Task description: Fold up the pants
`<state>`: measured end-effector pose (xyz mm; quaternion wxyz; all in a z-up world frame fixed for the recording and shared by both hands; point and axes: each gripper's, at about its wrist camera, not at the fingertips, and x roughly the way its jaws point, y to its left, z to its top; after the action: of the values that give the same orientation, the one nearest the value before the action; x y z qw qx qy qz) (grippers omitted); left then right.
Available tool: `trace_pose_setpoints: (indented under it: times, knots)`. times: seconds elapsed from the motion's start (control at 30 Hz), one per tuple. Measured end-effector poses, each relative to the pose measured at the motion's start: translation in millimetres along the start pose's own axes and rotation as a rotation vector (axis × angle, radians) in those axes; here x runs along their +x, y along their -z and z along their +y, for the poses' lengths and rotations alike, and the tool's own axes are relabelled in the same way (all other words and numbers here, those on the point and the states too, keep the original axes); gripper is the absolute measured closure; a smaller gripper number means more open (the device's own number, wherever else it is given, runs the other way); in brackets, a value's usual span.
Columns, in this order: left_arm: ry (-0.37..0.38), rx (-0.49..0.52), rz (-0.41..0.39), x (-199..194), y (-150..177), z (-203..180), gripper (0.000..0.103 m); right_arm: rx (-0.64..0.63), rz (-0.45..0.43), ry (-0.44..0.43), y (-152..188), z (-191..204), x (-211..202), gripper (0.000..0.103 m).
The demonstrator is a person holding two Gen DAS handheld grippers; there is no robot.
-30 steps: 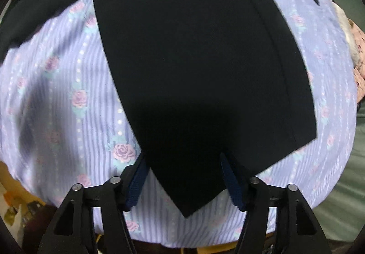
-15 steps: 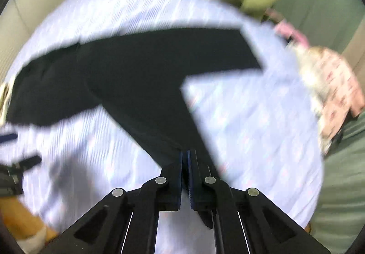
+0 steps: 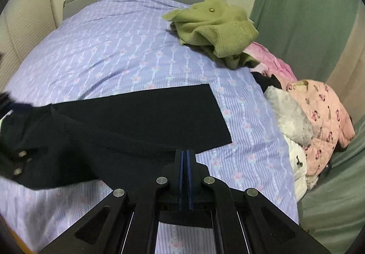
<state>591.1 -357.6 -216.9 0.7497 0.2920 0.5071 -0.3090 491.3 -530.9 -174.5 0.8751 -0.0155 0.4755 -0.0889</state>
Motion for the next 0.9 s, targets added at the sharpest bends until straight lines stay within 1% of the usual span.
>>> trace_pose_setpoints:
  times: [0.07,0.17,0.2,0.23,0.27,0.3,0.33,0.37,0.4,0.43,0.47,0.57,0.6,0.67,0.7,0.77,0.8,0.83,0.87,0.9]
  knots:
    - [0.010,0.100,0.055,29,-19,-6,0.005,0.020,-0.006,0.002,-2,-8,2,0.099]
    - [0.062,0.175,0.137,61,-33,-19,0.007,0.042,-0.008,0.000,-5,-15,6,0.099]
    - [0.071,0.180,0.151,70,-36,-20,0.014,0.045,-0.007,0.002,-6,-17,8,0.099]
    - [0.086,0.175,0.162,78,-40,-18,0.029,0.046,-0.005,0.004,-8,-19,12,0.099]
    - [0.096,0.164,0.167,83,-44,-16,0.038,0.045,-0.003,0.012,-10,-21,15,0.099]
    - [0.100,0.150,0.168,87,-48,-13,0.054,0.044,-0.001,0.015,-13,-23,19,0.100]
    - [0.098,0.134,0.162,89,-50,-8,0.065,0.043,-0.001,0.021,-15,-25,22,0.100]
    - [0.090,0.116,0.153,90,-53,-3,0.072,0.039,-0.003,0.035,-19,-27,27,0.100]
    - [0.086,0.094,0.142,91,-56,2,0.086,0.034,-0.006,0.046,-22,-28,31,0.100]
    - [0.099,0.063,0.134,91,-60,9,0.096,0.029,-0.012,0.061,-28,-30,36,0.100]
    - [0.088,0.030,0.118,91,-63,16,0.101,0.029,-0.017,0.068,-34,-32,41,0.101]
    - [0.072,-0.070,0.076,93,-75,40,0.101,0.027,-0.043,0.086,-60,-41,57,0.101]
    - [0.059,-0.114,0.078,98,-81,50,0.101,0.016,-0.050,0.103,-73,-44,67,0.102]
    - [0.033,-0.164,0.071,104,-88,62,0.101,0.006,-0.064,0.144,-92,-51,84,0.103]
    - [0.021,-0.191,0.071,107,-91,68,0.098,0.012,-0.061,0.139,-105,-58,98,0.103]
    - [0.011,-0.247,0.073,110,-92,78,0.087,0.021,-0.032,0.151,-119,-69,122,0.103]
    - [0.039,-0.262,0.067,109,-91,80,0.070,0.043,-0.017,0.140,-124,-78,133,0.103]
    - [0.072,-0.267,0.057,107,-91,81,0.051,0.077,-0.012,0.119,-125,-85,138,0.102]
    - [0.089,-0.260,0.045,106,-90,80,0.045,0.111,-0.007,0.096,-124,-92,142,0.099]
    - [0.095,-0.240,0.030,103,-89,78,0.044,0.137,-0.001,0.073,-120,-98,145,0.094]
